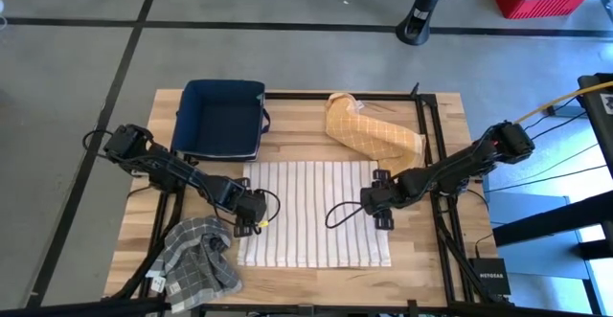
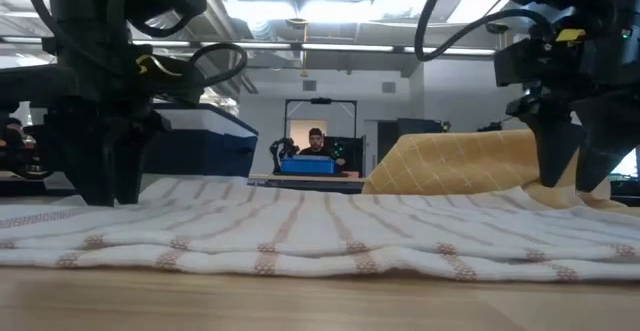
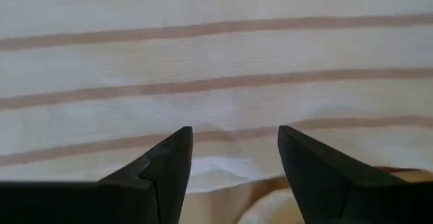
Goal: Fold towel
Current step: Fold the white towel
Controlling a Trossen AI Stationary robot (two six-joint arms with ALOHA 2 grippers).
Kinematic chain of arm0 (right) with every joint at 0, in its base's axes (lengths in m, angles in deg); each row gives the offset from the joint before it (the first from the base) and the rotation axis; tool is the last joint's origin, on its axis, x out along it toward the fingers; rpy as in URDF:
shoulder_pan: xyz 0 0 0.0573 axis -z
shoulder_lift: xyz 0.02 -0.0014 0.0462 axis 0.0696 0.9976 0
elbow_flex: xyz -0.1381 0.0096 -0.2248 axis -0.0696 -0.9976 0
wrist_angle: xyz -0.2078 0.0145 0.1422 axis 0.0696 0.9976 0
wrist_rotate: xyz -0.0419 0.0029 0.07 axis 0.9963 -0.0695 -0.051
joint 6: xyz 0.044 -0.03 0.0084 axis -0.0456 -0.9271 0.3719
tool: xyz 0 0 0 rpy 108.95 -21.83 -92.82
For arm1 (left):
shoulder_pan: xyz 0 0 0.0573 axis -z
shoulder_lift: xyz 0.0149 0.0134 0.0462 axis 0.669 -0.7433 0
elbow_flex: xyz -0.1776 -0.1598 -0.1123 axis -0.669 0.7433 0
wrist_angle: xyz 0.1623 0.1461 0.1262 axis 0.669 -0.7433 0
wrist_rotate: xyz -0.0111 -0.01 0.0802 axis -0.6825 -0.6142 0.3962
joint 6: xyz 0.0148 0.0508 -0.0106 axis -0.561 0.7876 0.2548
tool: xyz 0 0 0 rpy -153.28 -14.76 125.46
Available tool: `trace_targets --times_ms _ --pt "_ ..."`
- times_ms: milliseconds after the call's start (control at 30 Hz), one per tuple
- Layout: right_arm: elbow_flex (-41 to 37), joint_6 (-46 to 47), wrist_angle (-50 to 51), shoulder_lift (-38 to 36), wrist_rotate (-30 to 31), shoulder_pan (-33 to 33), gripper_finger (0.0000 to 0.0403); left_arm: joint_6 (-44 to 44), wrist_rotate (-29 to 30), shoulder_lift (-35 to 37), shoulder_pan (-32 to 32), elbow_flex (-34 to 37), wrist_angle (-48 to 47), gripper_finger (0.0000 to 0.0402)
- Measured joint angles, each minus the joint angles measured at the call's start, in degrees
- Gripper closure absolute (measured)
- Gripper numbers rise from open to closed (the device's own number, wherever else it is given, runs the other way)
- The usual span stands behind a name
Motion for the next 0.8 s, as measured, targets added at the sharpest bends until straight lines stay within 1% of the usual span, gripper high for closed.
trace_targets --times_ms 167,267,433,667,733,800 --pt "-2.4 -3.0 -4.6 1.5 -0.9 0.0 0.0182 0.0 0.0 0.0 0.0 0.1 0.0 0.0204" --pt "-4.3 -2.9 -4.9 2.2 -1.3 0.0 0.0182 0.0 -0.1 0.0 0.0 0.1 0.0 0.0204" --pt "-7.4 -3.0 -8.5 2.1 -1.6 0.0 0.0182 0.1 -0.1 -0.1 0.0 0.2 0.0 0.0204" --pt "-9.0 -2.2 -9.4 2.1 -2.2 0.0 0.0183 1.6 -0.1 -0.1 0.0 0.2 0.0 0.0204" --pt "-9.2 -1.3 -9.5 2.1 -2.2 0.0 0.0188 1.9 -0.1 -0.1 0.0 0.2 0.0 0.0205" --pt "-9.4 -1.2 -9.9 2.1 -2.5 0.0 0.0204 2.2 -0.1 -0.1 0.0 0.2 0.0 0.0213"
